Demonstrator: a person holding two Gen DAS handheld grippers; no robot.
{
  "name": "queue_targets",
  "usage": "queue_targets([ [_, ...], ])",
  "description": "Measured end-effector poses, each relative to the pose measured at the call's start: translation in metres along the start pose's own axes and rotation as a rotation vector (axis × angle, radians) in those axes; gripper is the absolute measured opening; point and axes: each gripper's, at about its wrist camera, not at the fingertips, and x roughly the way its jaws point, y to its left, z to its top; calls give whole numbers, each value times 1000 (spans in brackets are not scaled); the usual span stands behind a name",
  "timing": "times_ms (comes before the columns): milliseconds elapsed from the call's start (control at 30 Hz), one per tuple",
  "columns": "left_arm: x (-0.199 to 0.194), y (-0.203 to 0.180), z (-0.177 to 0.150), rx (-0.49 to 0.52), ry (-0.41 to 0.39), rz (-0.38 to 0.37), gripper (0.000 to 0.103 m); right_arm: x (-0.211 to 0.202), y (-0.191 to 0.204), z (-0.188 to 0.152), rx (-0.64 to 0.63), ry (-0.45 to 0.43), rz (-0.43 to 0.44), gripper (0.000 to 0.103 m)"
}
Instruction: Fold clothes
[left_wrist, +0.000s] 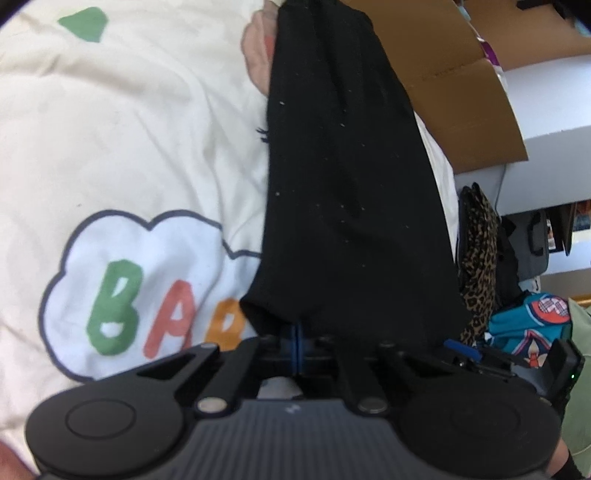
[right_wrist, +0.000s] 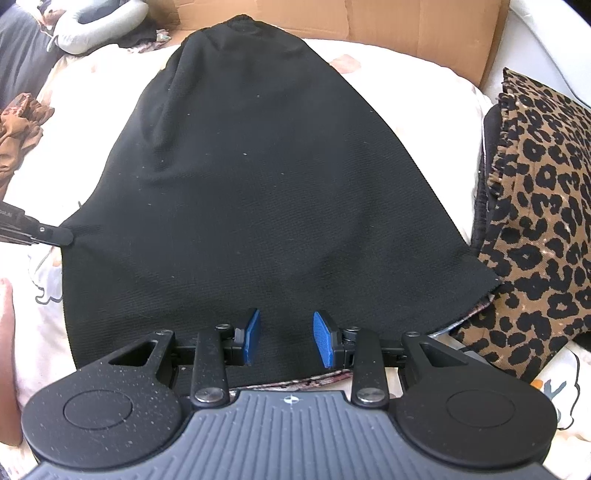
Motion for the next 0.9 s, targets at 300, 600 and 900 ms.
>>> queue_targets([
  [300,3,2,-7,-20,57,5,15,4,-8,-1,1,7,-27,38],
  [600,15,-8,-26,-16,153,-51,20,-3,-39,-3,46,-23,-139,38],
  [900,32,-24,-34,21,256,-80,20,-19,-80,1,116,-85,-255,38],
])
